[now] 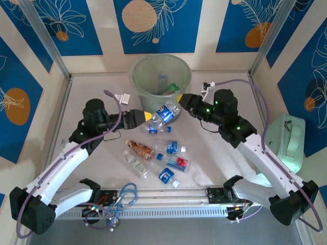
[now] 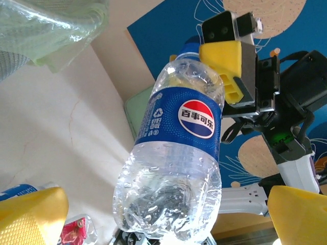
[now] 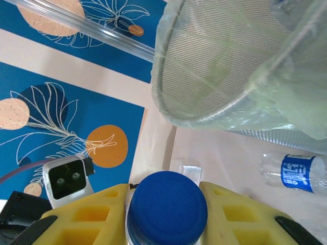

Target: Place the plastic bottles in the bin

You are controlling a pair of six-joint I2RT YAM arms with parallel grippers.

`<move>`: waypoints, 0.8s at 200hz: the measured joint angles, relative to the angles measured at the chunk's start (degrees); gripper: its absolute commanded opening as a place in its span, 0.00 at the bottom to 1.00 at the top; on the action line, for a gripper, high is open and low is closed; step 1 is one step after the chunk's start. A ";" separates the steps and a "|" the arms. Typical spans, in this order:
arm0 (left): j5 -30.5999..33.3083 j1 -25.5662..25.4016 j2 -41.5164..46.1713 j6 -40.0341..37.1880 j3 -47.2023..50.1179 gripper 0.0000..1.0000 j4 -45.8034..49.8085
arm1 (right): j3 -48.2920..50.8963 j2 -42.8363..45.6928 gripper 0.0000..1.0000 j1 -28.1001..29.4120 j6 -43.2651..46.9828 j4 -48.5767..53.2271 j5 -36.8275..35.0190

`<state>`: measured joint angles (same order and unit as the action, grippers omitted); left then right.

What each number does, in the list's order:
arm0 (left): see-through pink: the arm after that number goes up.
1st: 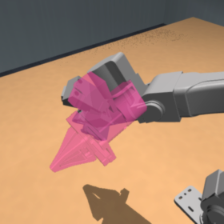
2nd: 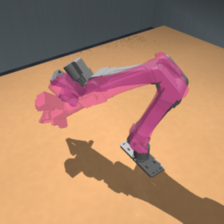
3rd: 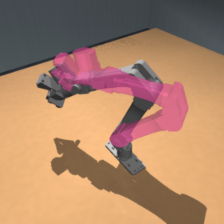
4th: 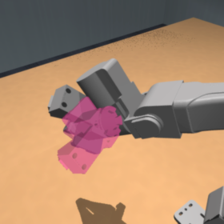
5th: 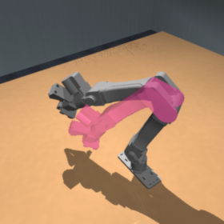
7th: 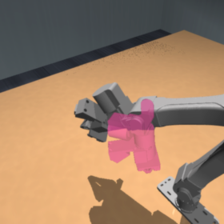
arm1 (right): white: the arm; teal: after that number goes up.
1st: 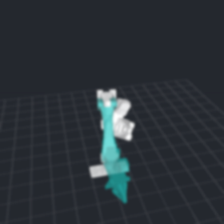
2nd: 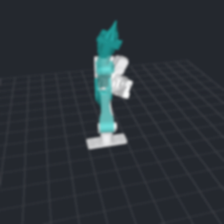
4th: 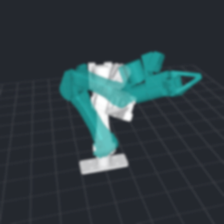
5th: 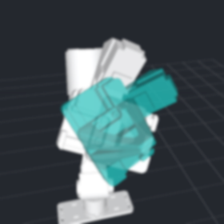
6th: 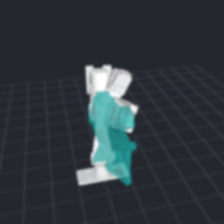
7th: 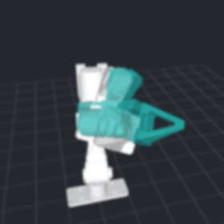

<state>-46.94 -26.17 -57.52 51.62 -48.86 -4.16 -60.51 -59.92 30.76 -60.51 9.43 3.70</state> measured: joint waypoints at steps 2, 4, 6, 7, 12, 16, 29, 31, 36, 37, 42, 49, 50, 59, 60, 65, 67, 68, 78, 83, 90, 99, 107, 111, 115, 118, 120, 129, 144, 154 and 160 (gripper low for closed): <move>-0.04 -0.02 0.00 0.00 0.00 1.00 -0.02 | -0.15 -0.11 0.33 0.07 0.04 0.02 0.09; -0.09 -0.07 0.00 0.00 0.00 1.00 -0.07 | -0.26 -0.28 0.33 0.11 0.09 -0.02 0.20; -0.09 -0.13 -0.02 0.00 0.00 1.00 -0.07 | -0.35 -0.37 0.33 0.17 0.11 -0.04 0.26; -0.09 -0.15 -0.04 0.00 0.00 1.00 -0.07 | -0.46 -0.44 0.33 0.22 0.09 0.00 0.26; -0.22 -0.28 -0.07 0.00 0.00 1.00 -0.15 | -0.68 -0.74 0.33 0.37 0.11 -0.02 0.44; -0.24 -0.42 -0.09 0.00 0.00 1.00 -0.17 | -0.94 -1.05 0.33 0.50 0.13 0.02 0.50; -0.52 -0.96 -0.22 0.00 0.00 1.00 -0.48 | -1.64 -1.86 0.33 1.05 0.13 0.02 0.87; -0.59 -1.05 -0.22 0.00 0.00 1.00 -0.57 | -1.75 -1.99 0.33 1.11 0.13 0.04 0.87; -0.70 -1.36 -0.35 -0.04 0.00 1.00 -0.83 | -2.05 -2.25 0.33 1.29 0.13 0.07 0.94; -0.72 -1.40 -0.35 -0.04 0.00 1.00 -0.87 | -2.08 -2.27 0.33 1.31 0.13 0.07 0.94; -0.81 -1.70 -0.46 -0.11 0.00 1.00 -1.01 | -2.38 -2.60 0.33 1.46 0.13 0.07 1.07; -0.90 -2.08 -0.63 -0.50 -0.04 1.00 -0.98 | -2.84 -2.95 0.33 1.60 0.13 0.13 1.11; -0.92 -2.16 -0.66 -0.57 -0.04 1.00 -0.98 | -2.89 -2.97 0.33 1.62 0.13 0.13 1.14; -0.90 -2.64 -0.90 -1.33 -0.20 1.00 -0.70 | -3.45 -3.41 0.33 1.81 0.11 0.15 1.27; -0.90 -2.67 -0.94 -1.40 -0.22 1.00 -0.66 | -3.50 -3.43 0.33 1.84 0.13 0.17 1.27; -0.90 -2.91 -1.11 -1.92 -0.39 1.00 -0.37 | -3.78 -3.67 0.33 1.90 0.13 0.20 1.29; -0.87 -3.04 -1.18 -2.27 -0.50 1.00 -0.17 | -3.91 -3.74 0.33 1.92 0.13 0.22 1.29; -0.87 -3.06 -1.20 -2.34 -0.52 1.00 -0.11 | -3.96 -3.76 0.33 1.92 0.13 0.22 1.29; -0.83 -3.45 -1.46 -3.54 -0.98 1.00 0.87 | -4.46 -4.11 0.33 2.01 0.13 0.24 1.31; -0.76 -3.65 -1.55 -4.22 -1.33 1.00 1.70 | -4.68 -4.22 0.33 2.10 0.13 0.33 1.31; -0.59 -3.87 -1.60 -5.25 -1.68 1.00 2.49 | -5.03 -4.44 0.33 2.19 0.13 0.44 1.29; -0.39 -4.02 -1.60 -6.40 -2.19 0.98 3.63 | -5.51 -4.79 0.33 2.29 0.15 0.57 1.29; -0.33 -4.13 -1.60 -7.28 -2.58 0.95 4.35 | -6.03 -5.16 0.33 2.34 0.15 0.85 1.29; -0.22 -4.15 -1.60 -7.87 -2.75 0.94 4.70 | -6.27 -5.29 0.33 2.43 0.15 0.94 1.29; -0.13 -4.20 -1.60 -8.22 -2.93 0.93 5.11 | -6.45 -5.49 0.33 2.47 0.15 1.05 1.29; -0.07 -4.24 -1.60 -8.68 -3.08 0.92 5.46 | -6.62 -5.57 0.33 2.47 0.13 1.20 1.29; 0.00 -4.24 -1.60 -8.68 -3.15 0.92 5.53 | -6.71 -5.62 0.33 2.47 0.13 1.31 1.29; 0.09 -4.37 -1.60 -9.75 -3.50 0.90 6.27 | -7.04 -5.90 0.33 2.51 0.13 1.73 1.29; 0.24 -4.57 -1.60 -11.26 -4.04 0.87 7.56 | -7.50 -6.34 0.33 2.56 0.13 2.64 1.27; 0.37 -4.68 -1.60 -11.89 -4.35 0.85 8.35 | -7.80 -6.73 0.33 2.56 0.13 3.23 1.27; 0.44 -4.76 -1.60 -12.44 -4.48 0.84 8.68 | -7.93 -6.97 0.33 2.58 0.11 3.50 1.29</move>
<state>-46.50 -30.94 -59.11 39.18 -53.34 4.51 -68.45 -66.89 33.34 -60.40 12.93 4.99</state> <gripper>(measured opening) 0.857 0.333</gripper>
